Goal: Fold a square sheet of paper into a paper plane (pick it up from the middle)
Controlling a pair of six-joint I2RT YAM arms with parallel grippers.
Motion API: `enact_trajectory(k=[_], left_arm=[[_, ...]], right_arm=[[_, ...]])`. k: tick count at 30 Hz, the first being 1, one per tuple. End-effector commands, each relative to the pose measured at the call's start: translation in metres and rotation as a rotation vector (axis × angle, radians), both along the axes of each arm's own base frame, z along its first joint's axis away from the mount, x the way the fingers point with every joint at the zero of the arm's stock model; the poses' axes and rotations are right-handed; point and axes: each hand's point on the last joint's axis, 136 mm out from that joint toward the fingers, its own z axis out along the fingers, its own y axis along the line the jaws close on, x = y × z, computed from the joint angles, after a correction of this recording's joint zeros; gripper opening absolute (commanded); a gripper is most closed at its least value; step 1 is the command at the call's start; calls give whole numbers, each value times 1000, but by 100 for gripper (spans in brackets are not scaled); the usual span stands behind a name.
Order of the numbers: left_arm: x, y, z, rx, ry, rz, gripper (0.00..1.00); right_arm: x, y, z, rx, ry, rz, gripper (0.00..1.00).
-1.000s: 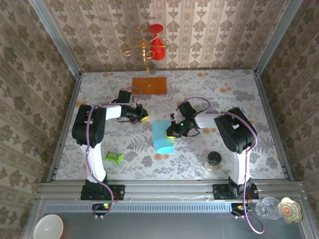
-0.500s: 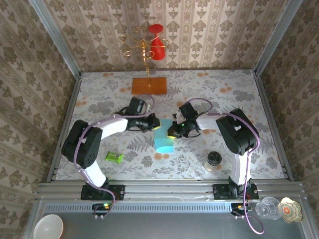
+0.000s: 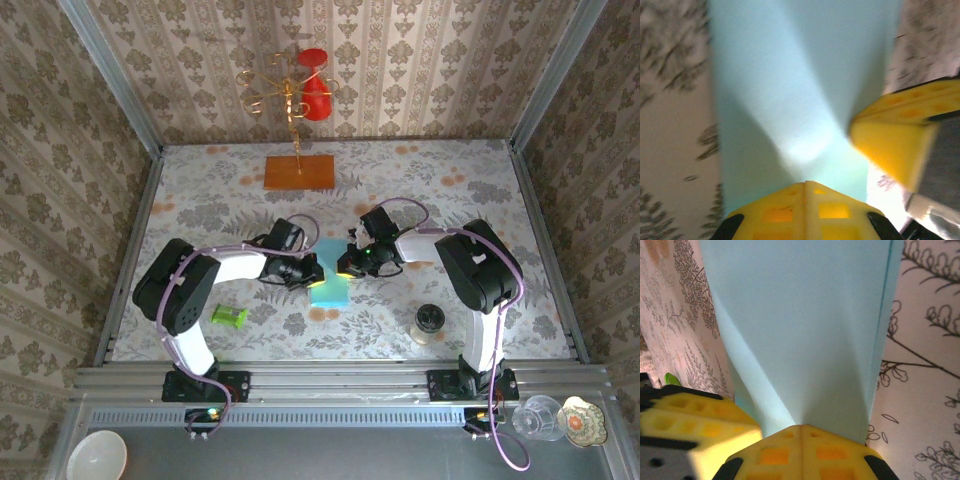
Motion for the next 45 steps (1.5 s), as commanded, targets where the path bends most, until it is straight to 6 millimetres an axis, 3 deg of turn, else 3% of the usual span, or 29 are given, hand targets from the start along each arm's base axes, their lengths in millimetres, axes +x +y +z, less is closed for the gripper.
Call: enact_trajectory(k=[1,8,11,14,18,20,26,29,34,40,45], left_arm=[[-11,16,-23,55,41,22,8],[-38,51,-38,114,81,40,8],[-46,67,-35,65,103,96,9],[-41,65,-9,-14,59,111,9],[-20,45,39,-104,-55,98,11],[-12,33,51,-135,-86,88,11],[2,1,36,-153,-40,40,10],[-1,-8,26,-159,-29,-9,8],[-21,4,-1,-124,-11,-43,8],[-66,37,-31,-9,63,-62,8],[-90,64,-31,65,67,-56,7]], right_arm=[[-52,-86,-92,-434,216,-100,3],[-52,-93,-97,-469,207,-107,2],[-53,-94,-98,-473,205,-109,2],[-56,-93,-96,-465,216,-105,3],[-54,-92,-92,-461,205,-101,2],[-53,-91,-91,-454,202,-98,3],[-50,-88,-92,-440,200,-108,3],[-49,-88,-93,-437,191,-111,2],[-52,-94,-99,-460,188,-120,2],[-52,-97,-107,-482,188,-128,2],[-48,-98,-106,-490,176,-132,2]])
